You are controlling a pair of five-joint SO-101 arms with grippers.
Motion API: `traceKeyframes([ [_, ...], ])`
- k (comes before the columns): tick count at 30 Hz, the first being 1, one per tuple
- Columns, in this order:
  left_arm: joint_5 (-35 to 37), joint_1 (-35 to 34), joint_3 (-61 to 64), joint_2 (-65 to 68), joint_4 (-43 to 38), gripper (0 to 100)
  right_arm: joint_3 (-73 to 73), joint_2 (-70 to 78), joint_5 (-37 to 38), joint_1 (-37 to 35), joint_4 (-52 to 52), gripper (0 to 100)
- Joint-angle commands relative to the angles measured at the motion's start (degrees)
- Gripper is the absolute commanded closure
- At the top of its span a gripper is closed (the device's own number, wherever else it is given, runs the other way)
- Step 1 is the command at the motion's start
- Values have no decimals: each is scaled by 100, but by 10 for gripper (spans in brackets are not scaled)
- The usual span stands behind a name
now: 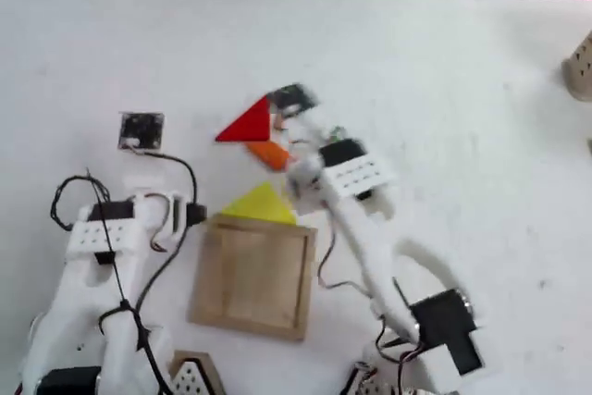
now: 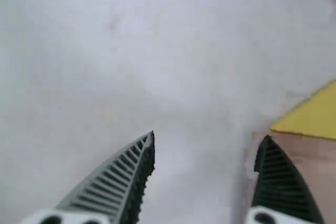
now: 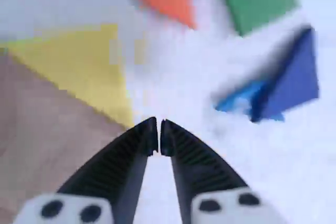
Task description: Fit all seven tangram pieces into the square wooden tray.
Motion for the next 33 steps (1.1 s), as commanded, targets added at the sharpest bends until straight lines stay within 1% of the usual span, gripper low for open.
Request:
traceKeyframes([
  [1, -88, 303, -97, -31, 343, 695, 0, -251, -264, 558, -57, 980],
  [5, -105, 699, -149, -31, 835, 695, 316, -259, -229, 866, -295, 980],
  [9, -114, 760, -97, 22, 914, 695, 501, -259, -229, 1033, -673, 980],
  [12, -431, 796, 79, 22, 879, 697, 510, -251, -229, 1042, -787, 980],
  [14, -448, 796, 70, 22, 844, 731, 563, -251, -229, 1051, -875, 980],
  [17, -492, 796, 88, 31, 756, 833, 651, -251, -229, 1051, -1024, 980],
  [19, -501, 796, 79, 31, 747, 867, 651, -251, -229, 1051, -1059, 980],
  [22, -501, 857, 97, 31, 765, 852, 651, -251, -220, 1051, -1059, 980],
  [25, -501, 1051, 123, 31, 923, 800, 651, -251, -220, 1051, -1059, 978],
  [27, -501, 1059, 132, 40, 1020, 776, 651, -251, -220, 1051, -1059, 978],
  [33, -448, 1007, 193, 40, 1125, 794, 651, -251, -220, 1051, -1059, 978],
])
